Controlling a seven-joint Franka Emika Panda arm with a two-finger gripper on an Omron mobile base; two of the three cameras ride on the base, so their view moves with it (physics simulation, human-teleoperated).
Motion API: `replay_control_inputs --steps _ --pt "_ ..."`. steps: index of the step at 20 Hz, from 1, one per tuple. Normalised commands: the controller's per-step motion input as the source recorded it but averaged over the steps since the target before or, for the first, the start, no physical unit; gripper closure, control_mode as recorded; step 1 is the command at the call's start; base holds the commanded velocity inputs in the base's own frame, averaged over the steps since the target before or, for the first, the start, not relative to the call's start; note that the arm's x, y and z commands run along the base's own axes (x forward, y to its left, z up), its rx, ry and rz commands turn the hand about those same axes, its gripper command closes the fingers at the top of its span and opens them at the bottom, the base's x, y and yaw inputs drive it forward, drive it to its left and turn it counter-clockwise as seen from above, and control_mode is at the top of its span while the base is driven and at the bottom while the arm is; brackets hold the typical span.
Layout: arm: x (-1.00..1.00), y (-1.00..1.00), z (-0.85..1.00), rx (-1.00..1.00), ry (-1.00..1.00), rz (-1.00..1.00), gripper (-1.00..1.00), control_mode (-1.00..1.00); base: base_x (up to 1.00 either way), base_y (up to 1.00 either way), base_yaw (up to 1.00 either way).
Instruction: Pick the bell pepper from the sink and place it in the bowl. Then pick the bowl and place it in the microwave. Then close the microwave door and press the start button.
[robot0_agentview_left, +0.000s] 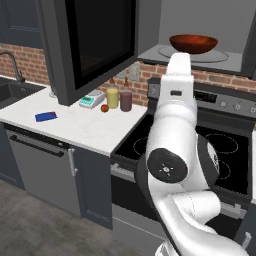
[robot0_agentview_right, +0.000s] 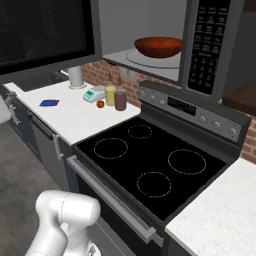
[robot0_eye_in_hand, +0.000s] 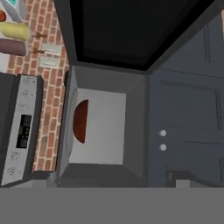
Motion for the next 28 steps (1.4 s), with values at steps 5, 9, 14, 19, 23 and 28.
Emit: replay_control_inputs --steps 5,9,14,19,23,28 --pt "-0.35 0.86 0.00 0.00 0.00 -0.29 -1.00 -1.00 0.00 0.00 0.00" --pt "0.00 0.70 -0.10 0.00 -0.02 -0.17 -1.00 -1.00 0.00 0.00 0.00" --pt "0.20 0.47 -0.32 0.03 -0.03 -0.05 -1.00 -1.00 0.00 0.00 0.00" --pt "0.14 0.52 -0.35 0.08 -0.02 -0.04 -1.00 -1.00 0.00 0.00 0.00" --pt "0.19 0.63 -0.27 0.09 -0.03 -0.03 -1.00 -1.00 0.00 0.00 0.00" --pt "0.33 0.71 -0.25 0.03 -0.03 0.00 -1.00 -1.00 0.00 0.00 0.00"
